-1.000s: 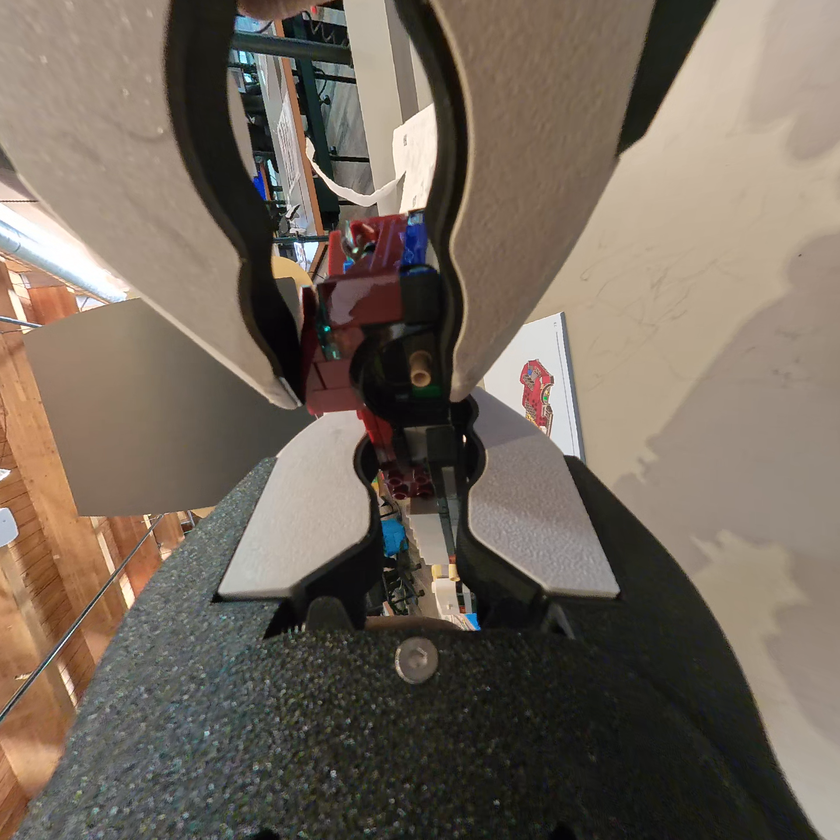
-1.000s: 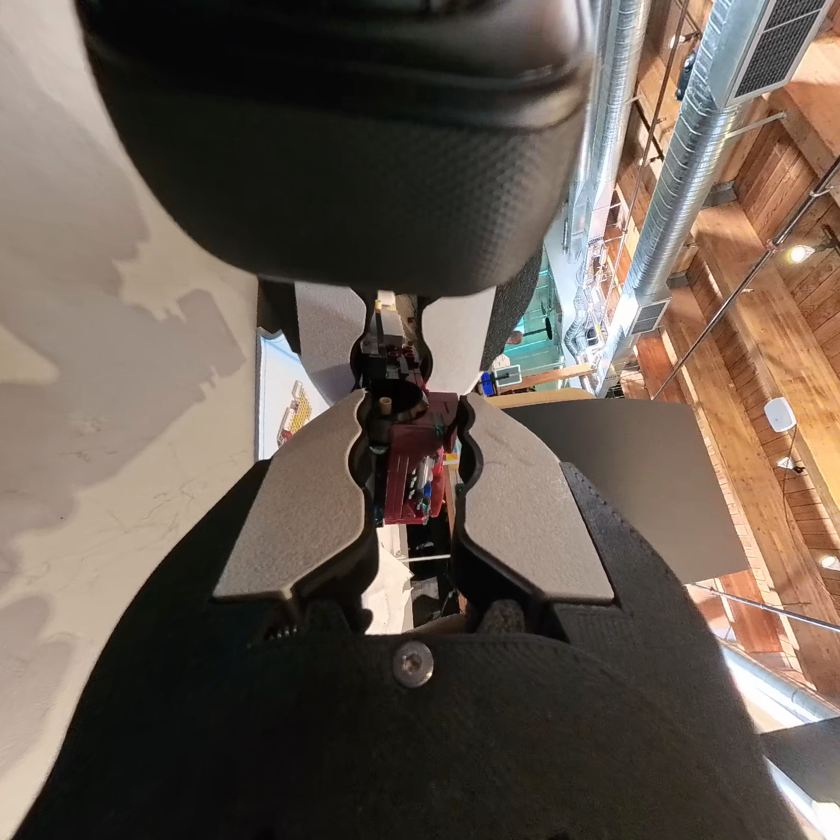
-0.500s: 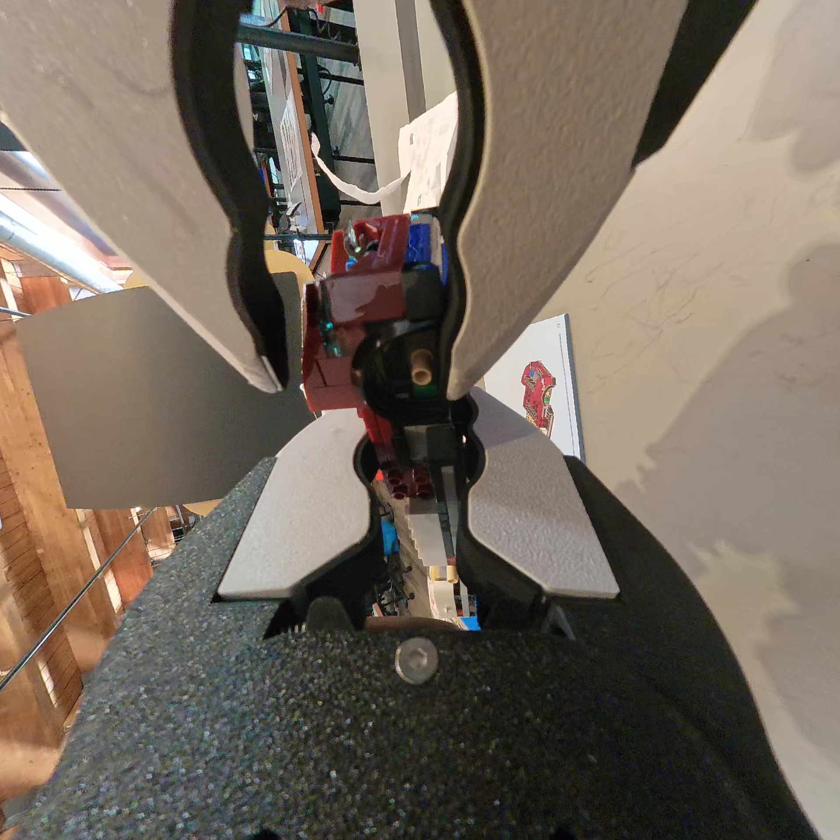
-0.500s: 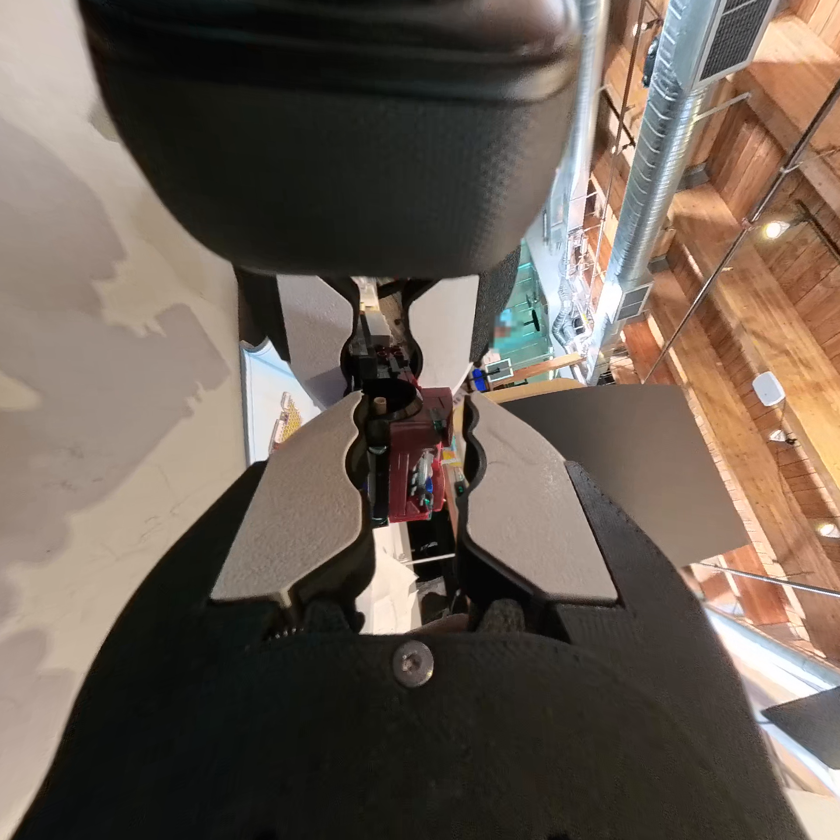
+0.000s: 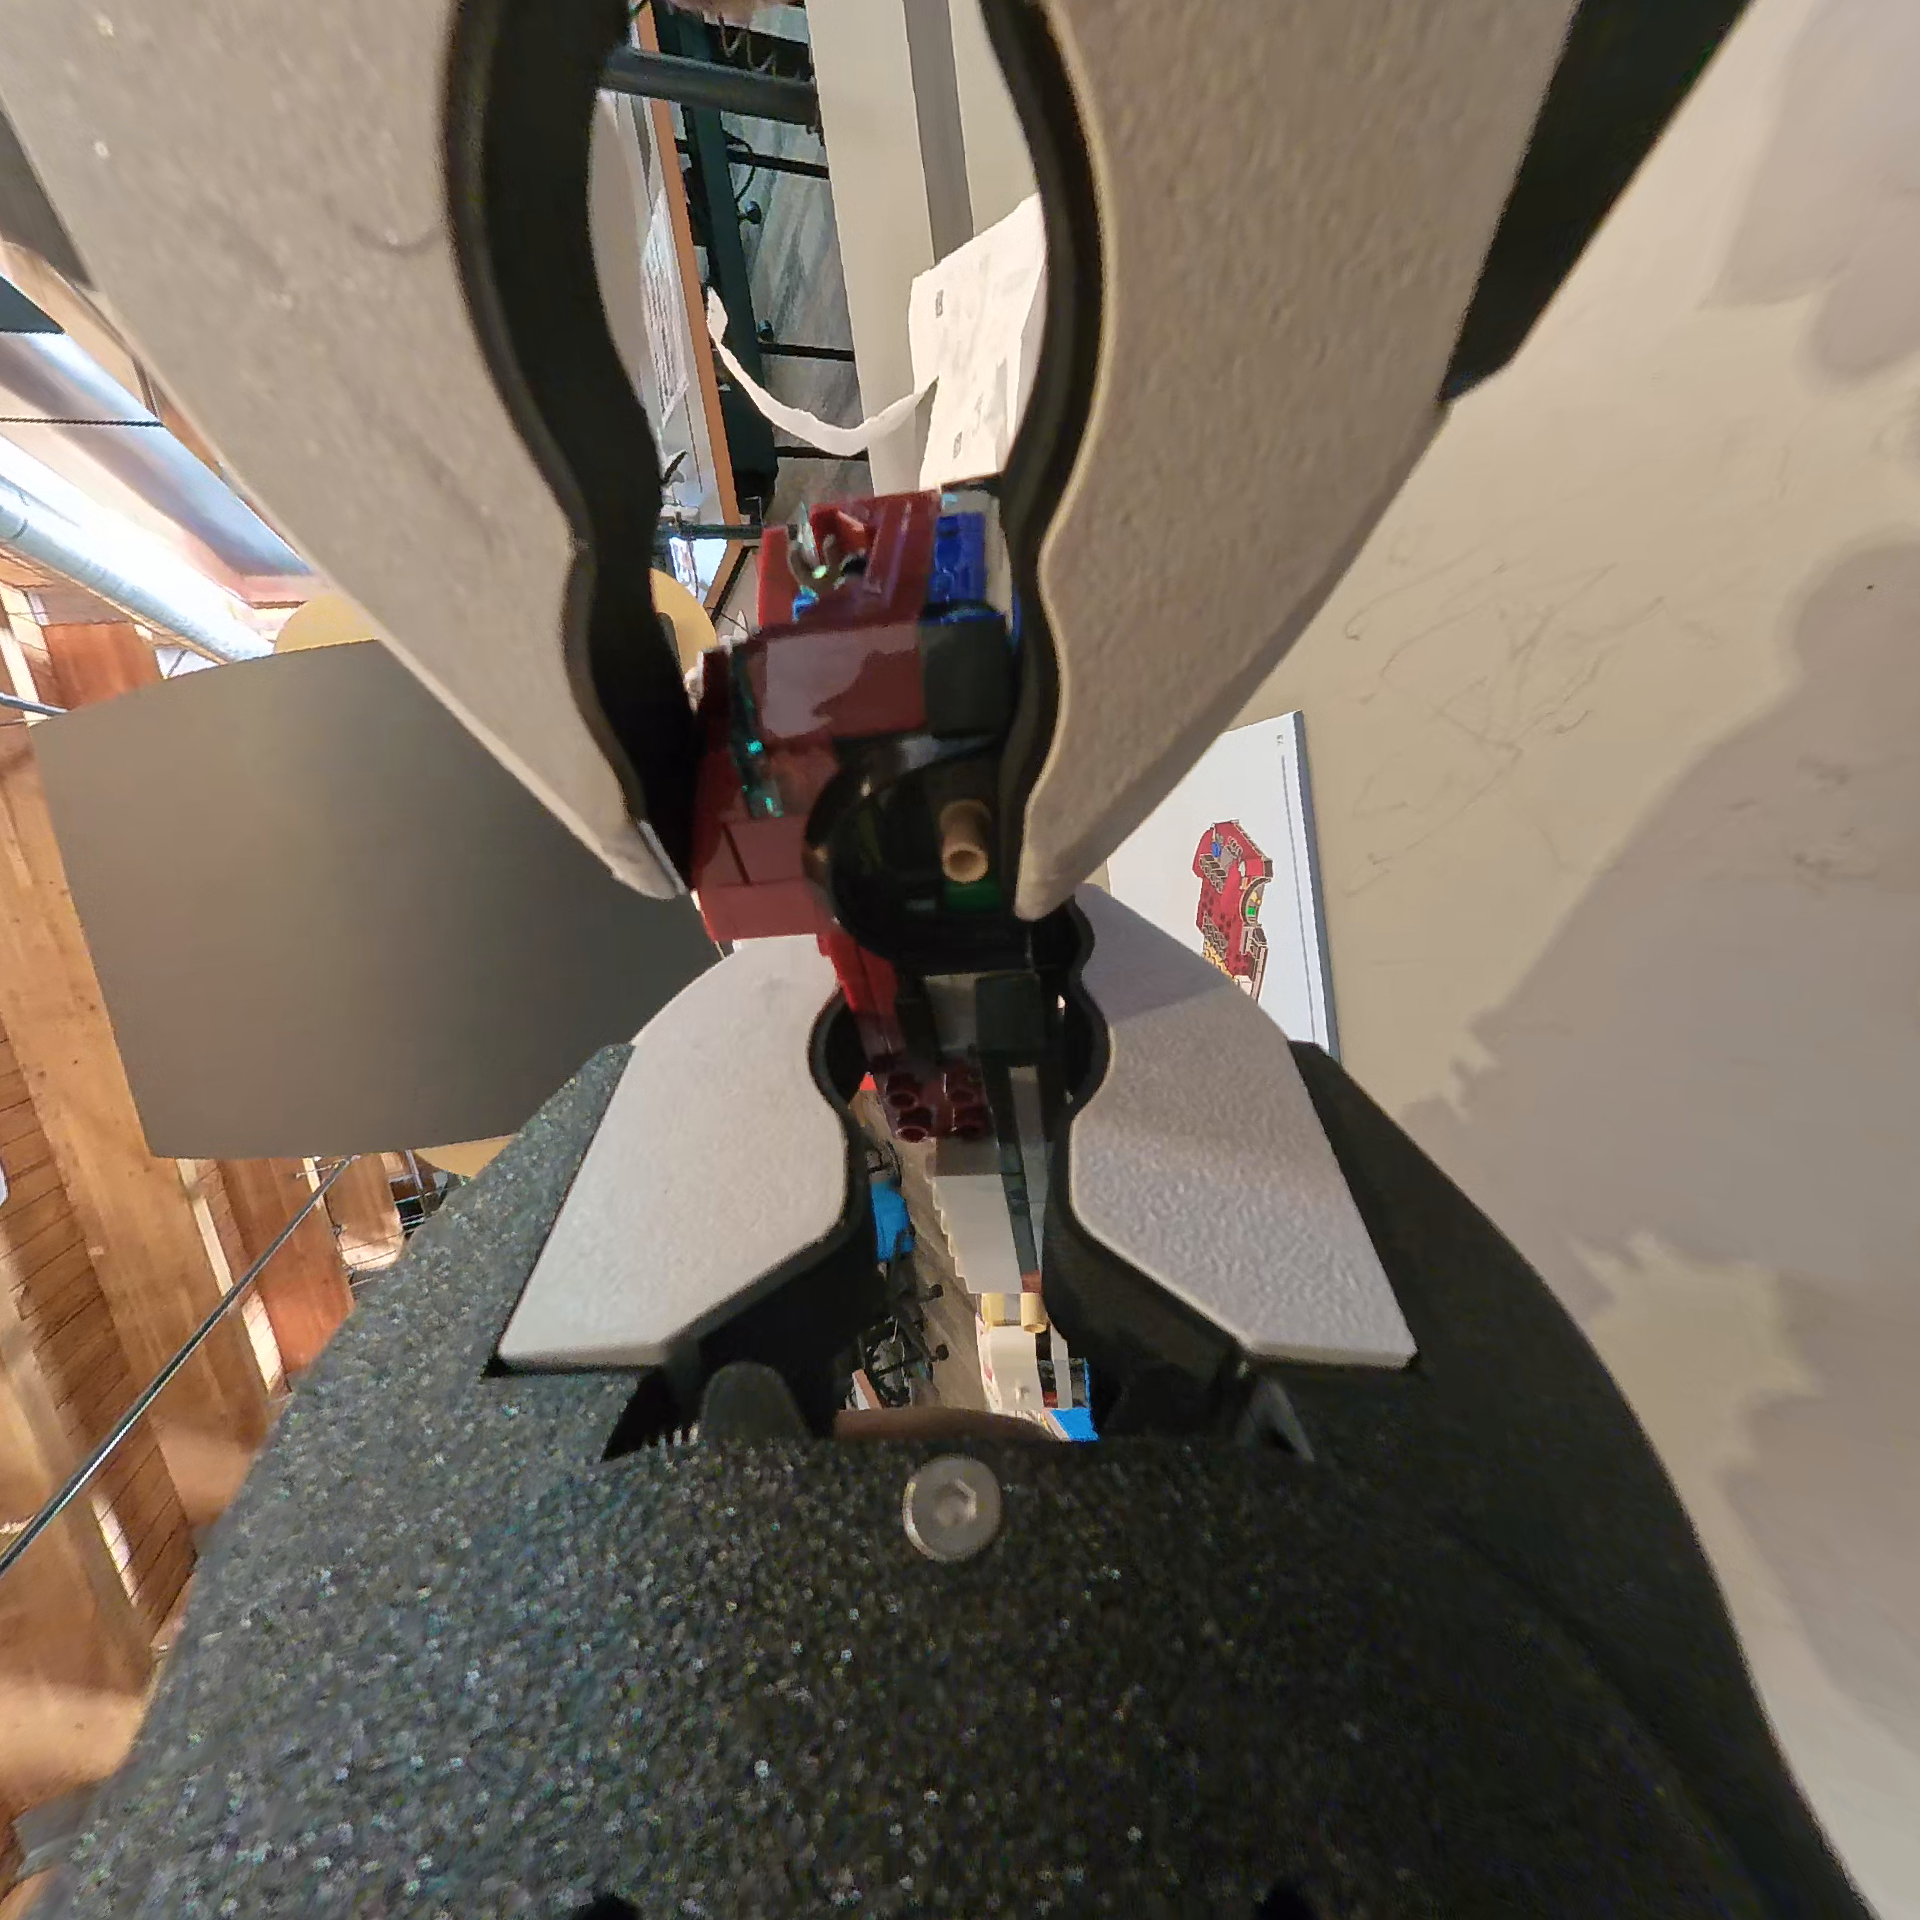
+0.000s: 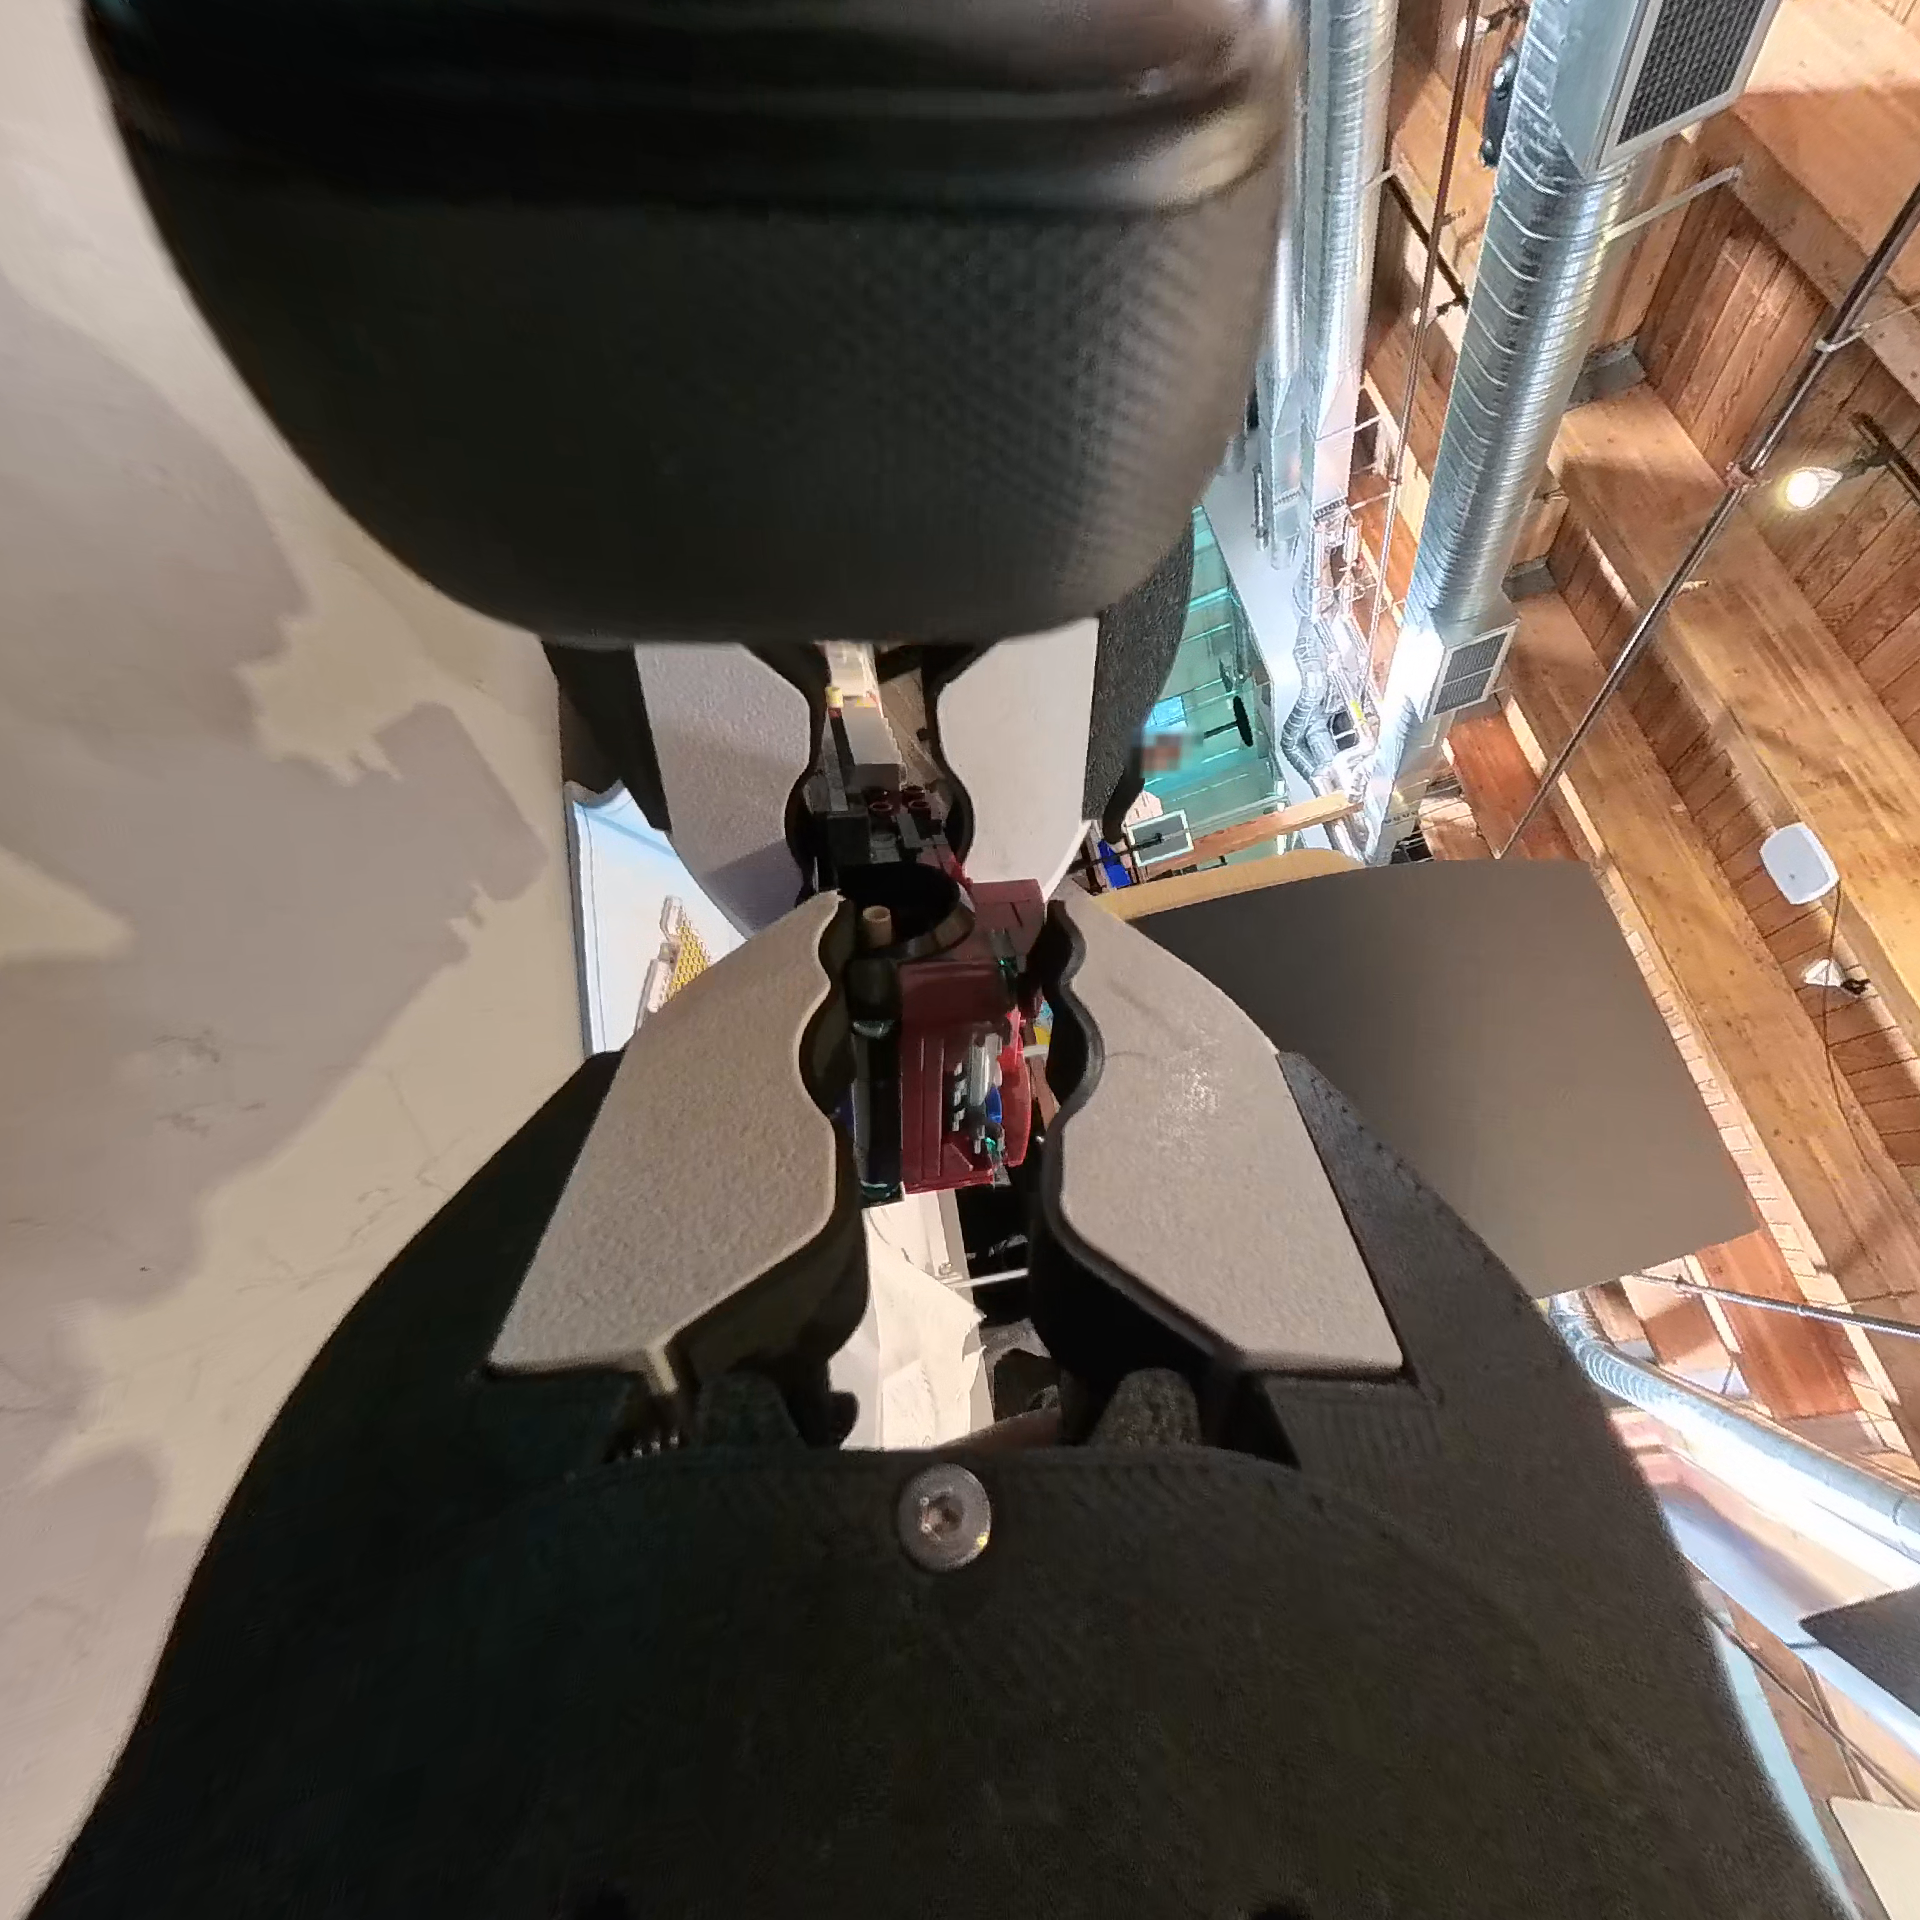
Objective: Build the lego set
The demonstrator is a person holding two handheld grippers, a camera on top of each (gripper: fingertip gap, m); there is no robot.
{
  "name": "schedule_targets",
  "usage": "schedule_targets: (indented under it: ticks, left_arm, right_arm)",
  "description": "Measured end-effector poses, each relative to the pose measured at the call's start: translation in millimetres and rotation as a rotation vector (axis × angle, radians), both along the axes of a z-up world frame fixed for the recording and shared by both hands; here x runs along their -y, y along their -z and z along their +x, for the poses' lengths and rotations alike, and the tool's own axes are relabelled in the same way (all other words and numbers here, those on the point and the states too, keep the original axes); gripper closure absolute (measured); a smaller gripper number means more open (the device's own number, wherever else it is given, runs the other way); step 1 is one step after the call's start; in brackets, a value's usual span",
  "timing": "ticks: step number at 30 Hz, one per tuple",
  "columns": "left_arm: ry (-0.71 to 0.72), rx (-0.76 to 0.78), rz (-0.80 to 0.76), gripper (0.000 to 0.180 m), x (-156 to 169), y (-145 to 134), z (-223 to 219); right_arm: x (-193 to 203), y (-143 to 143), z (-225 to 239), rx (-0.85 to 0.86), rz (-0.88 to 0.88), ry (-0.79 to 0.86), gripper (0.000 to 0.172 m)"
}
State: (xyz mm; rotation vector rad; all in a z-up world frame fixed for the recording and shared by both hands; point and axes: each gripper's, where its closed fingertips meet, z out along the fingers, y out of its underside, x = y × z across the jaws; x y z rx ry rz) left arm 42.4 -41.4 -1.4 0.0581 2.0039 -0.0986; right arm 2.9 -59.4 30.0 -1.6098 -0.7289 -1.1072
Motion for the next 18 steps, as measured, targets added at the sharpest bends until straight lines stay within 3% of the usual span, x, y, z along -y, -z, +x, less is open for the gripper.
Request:
schedule_targets:
  ticks: [4,6,8,12,15,18]
  left_arm:
    - [0.010,0.098,-0.008,0.146,1.9,0.2,12.2]
    - [0.014,0.159,0.016,0.146,-1.0,7.6,20.6]
    - [0.001,0.214,0.014,0.146,-6.6,15.3,28.5]
    - [-0.009,0.336,0.006,0.145,-11.3,26.8,36.0]
    - [0.017,0.391,0.036,0.145,-9.0,44.8,31.8]
    - [0.041,0.422,0.057,0.145,-7.4,62.7,24.0]
  right_arm:
    - [5.5,4.7,8.3,0.016,0.045,0.066,0.135]
    - [14.7,7.4,11.2,0.003,0.068,0.099,0.120]
    - [27.7,13.6,12.7,-0.036,0.096,0.122,0.116]
    - [49.5,38.8,13.6,-0.136,0.149,0.141,0.118]
    - [50.6,40.3,8.7,-0.023,0.158,0.172,0.122]
    - [44.7,50.0,3.6,-0.022,0.127,0.191,0.125]
